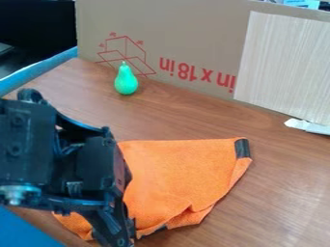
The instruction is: Fold cloth from top left to bottom right
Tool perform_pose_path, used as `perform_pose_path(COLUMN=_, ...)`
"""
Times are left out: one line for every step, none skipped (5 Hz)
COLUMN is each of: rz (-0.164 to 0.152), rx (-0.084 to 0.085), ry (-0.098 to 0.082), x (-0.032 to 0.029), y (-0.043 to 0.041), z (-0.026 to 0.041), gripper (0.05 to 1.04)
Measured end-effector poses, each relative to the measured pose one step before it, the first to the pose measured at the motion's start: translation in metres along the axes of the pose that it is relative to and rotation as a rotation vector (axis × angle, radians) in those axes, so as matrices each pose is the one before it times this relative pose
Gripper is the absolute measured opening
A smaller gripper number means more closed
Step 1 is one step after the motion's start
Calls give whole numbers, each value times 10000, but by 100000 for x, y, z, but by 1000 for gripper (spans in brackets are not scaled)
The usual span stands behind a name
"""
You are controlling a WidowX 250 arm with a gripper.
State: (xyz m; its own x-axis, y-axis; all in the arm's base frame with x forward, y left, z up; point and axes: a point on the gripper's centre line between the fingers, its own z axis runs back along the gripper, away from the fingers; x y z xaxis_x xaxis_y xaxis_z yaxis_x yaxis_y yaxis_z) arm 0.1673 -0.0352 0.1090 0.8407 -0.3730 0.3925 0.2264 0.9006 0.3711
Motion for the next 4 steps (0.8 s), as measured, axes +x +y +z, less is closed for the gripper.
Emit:
perform_pose_path(rz=1081, rx=441, ry=460, x=669, y=1846, z=567, gripper=1001)
perform_pose_path(rz=2040, rx=953, ry=1271, x=1081, y=4912, z=-713, gripper=1001)
perform_pose_path(rz=1558, rx=519, ry=1698, x=2310, y=4162, z=-1897, gripper=1000)
perform_pose_path(rz=1735, rx=-803, ry=1855, x=2150, y=4225, z=-746, gripper=1000)
